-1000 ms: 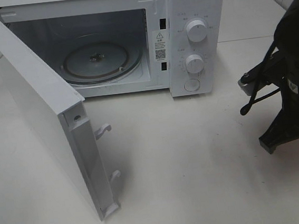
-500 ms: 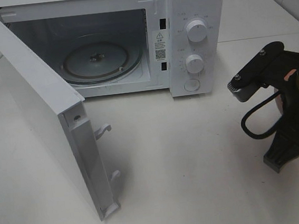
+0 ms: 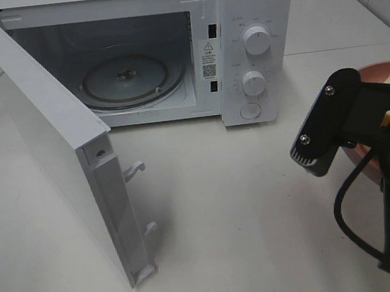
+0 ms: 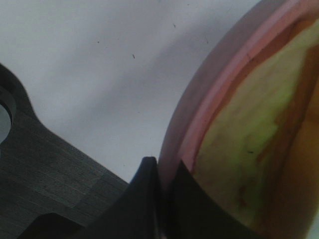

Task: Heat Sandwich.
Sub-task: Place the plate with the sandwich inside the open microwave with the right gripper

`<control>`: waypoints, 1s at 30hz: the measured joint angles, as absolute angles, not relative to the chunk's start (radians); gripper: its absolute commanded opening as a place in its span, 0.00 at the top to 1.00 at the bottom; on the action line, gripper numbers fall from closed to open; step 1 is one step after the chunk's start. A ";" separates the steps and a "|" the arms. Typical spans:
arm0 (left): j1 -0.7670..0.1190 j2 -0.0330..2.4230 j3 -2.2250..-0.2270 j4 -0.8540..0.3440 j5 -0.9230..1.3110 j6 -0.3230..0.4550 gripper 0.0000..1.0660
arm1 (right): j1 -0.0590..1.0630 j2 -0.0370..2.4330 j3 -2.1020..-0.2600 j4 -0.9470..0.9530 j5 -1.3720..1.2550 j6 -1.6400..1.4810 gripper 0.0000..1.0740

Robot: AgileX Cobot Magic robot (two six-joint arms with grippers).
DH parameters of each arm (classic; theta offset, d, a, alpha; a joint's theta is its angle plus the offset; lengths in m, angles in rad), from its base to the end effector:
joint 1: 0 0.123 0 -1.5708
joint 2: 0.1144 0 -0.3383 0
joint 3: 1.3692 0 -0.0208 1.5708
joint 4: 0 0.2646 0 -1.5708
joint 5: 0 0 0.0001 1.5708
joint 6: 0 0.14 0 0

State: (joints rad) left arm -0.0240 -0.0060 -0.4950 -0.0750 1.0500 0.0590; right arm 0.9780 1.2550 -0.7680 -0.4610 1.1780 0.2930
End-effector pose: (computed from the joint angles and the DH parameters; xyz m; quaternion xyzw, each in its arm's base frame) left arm -0.0028 -0.0090 0.2615 0.0365 0.8488 -0.0283 0.5267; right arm 0.1530 0.1240 0.2431 -0.4100 0.8874 -0.1716 0.1224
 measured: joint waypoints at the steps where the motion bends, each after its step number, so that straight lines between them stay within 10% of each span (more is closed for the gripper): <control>1: -0.024 -0.006 -0.495 -0.075 1.050 0.059 0.06 | 0.993 1.254 -0.768 -0.461 1.186 0.282 1.00; 30: -0.024 -0.006 -0.495 -0.075 1.050 0.059 0.06 | 1.082 1.254 -0.765 -0.462 1.061 -0.274 1.00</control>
